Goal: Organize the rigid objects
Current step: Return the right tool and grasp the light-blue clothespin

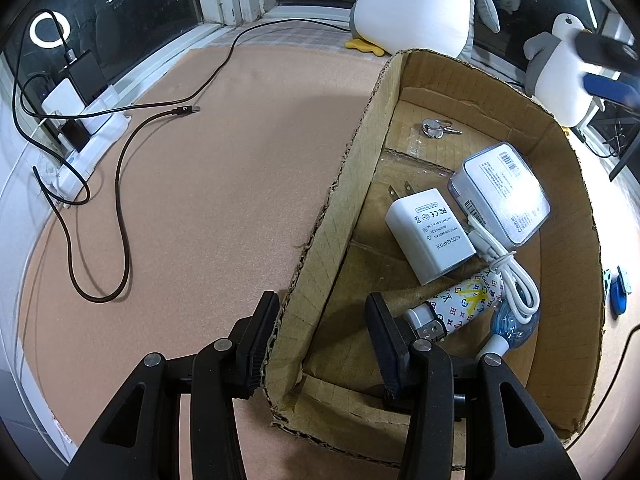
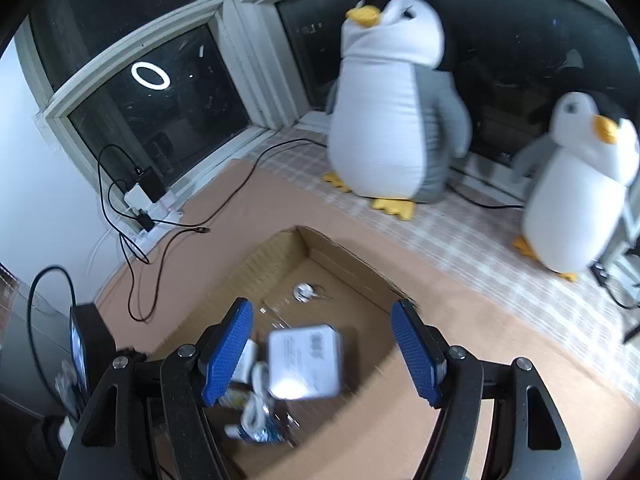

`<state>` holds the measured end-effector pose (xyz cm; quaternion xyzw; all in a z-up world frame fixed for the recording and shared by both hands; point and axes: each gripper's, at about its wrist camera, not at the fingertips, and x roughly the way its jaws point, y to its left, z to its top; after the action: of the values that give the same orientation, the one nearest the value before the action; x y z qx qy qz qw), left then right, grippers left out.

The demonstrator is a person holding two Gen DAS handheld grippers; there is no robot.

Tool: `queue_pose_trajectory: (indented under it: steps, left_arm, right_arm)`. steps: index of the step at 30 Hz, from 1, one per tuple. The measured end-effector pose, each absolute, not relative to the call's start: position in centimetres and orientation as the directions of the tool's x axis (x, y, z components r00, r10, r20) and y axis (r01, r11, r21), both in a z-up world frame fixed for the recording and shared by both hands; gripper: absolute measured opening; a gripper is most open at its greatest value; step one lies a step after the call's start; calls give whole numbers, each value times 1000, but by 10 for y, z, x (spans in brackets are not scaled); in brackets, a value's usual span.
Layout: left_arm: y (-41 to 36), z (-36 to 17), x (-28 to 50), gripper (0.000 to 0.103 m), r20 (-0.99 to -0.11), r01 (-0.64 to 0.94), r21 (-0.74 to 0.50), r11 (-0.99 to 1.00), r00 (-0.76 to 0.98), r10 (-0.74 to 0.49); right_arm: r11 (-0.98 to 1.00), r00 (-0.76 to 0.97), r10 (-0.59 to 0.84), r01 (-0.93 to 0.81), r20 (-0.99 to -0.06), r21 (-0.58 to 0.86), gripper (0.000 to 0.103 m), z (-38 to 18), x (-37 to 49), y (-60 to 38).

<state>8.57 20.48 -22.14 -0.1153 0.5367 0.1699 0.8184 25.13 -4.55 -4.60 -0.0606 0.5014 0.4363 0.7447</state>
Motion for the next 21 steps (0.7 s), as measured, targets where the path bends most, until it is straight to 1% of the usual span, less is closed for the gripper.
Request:
queue_pose_trajectory:
  steps: [7,15,21]
  left_arm:
    - [201,-221,85,49,-916,-396,10,918,365,168]
    - [195,-220,85,49,-912,-384,38,923,363,188]
    - [193,-220,85,49,-910,-380,51,924,364,199]
  right_arm:
    - [660,174,571,-679,-802,323,68,-35,245,-104]
    - [752,271,507,-602,-818,267,68,-29,239,-172]
    - [806,269,461,-526,-846,272,68,-37,237,-212]
